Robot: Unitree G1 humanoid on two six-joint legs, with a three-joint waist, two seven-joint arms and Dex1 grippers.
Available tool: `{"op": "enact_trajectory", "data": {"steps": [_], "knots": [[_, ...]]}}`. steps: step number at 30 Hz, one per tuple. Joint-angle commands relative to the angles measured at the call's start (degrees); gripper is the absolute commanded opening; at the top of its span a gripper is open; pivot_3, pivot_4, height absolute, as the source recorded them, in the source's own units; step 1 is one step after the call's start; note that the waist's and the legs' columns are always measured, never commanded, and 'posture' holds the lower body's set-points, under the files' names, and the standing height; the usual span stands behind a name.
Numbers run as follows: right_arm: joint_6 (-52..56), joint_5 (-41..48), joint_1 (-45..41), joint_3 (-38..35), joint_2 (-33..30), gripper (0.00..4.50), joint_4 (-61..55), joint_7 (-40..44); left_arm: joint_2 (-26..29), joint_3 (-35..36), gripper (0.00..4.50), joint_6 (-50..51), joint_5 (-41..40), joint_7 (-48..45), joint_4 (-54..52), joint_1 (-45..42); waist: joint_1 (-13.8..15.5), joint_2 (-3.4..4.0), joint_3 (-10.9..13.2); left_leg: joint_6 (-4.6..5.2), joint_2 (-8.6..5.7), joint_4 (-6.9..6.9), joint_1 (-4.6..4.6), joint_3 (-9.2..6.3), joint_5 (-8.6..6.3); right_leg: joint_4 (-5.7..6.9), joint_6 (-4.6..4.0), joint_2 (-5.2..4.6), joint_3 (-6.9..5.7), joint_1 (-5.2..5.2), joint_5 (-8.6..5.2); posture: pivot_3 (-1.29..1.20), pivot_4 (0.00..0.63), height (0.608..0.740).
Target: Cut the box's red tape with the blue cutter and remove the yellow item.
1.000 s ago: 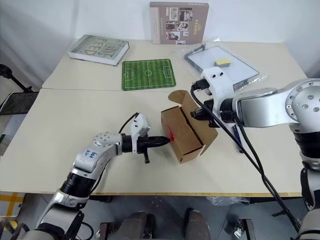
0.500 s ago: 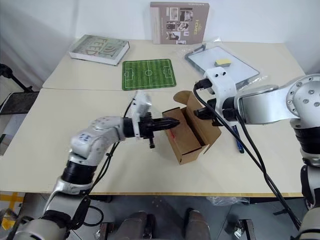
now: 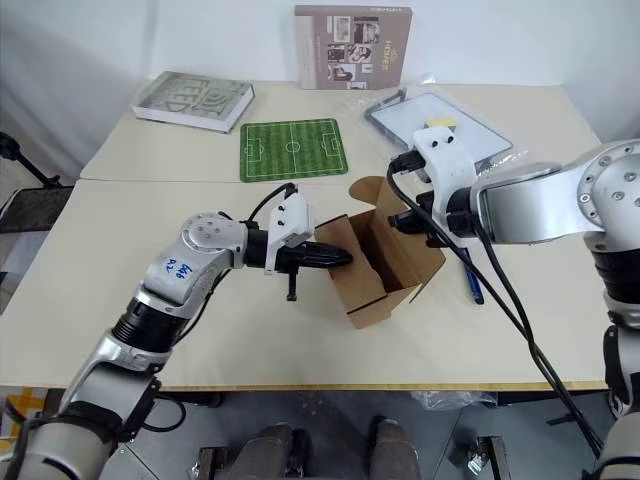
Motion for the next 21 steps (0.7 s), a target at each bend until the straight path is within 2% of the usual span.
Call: {"op": "enact_trajectory", "data": {"steps": [1, 6, 14, 21], "knots": [[0.8, 1.0, -1.8, 0.2, -0.9, 0.03, 0.0, 1.2, 3.1, -5.5, 0.00, -0.1, 5.8, -3.0, 0.7, 2.0, 0.0, 0.00, 0.0, 0.00, 0.00, 0.01, 0.02, -0.07, 0.00, 0.00, -0.01, 0.00, 0.01, 0.03, 0.01, 0.00, 0.150, 0.740], [1.2, 1.0, -2.2, 0.3, -0.6, 0.03, 1.1, 1.4, 5.2, -6.0, 0.00, 0.0, 7.3, -4.0, -1.2, 3.6, 0.0, 0.01, 0.0, 0.01, 0.04, 0.00, 0.15, -0.19, 0.00, 0.01, -0.03, 0.00, 0.05, 0.11, 0.02, 0.00, 0.150, 0.740], [1.5, 1.0, 1.9, -2.0, -2.4, 0.03, 5.6, 0.4, 7.8, -5.2, 0.00, 2.7, 7.3, -3.9, -5.1, 6.8, 0.3, 0.04, -0.1, 0.01, 0.05, 0.00, 0.25, -0.20, -0.01, -0.01, -0.05, -0.01, 0.07, 0.22, 0.01, 0.00, 0.150, 0.740], [-0.3, 1.0, 8.8, -5.4, 0.4, 0.03, 7.2, -1.3, 5.6, -3.7, 0.00, 1.9, 9.2, -1.3, -3.0, 7.9, 0.5, -0.02, 0.0, 0.09, -0.12, 0.09, -0.16, -0.25, -0.03, -0.02, -0.01, -0.10, -0.03, 0.01, 0.05, 0.00, 0.150, 0.740]]}}
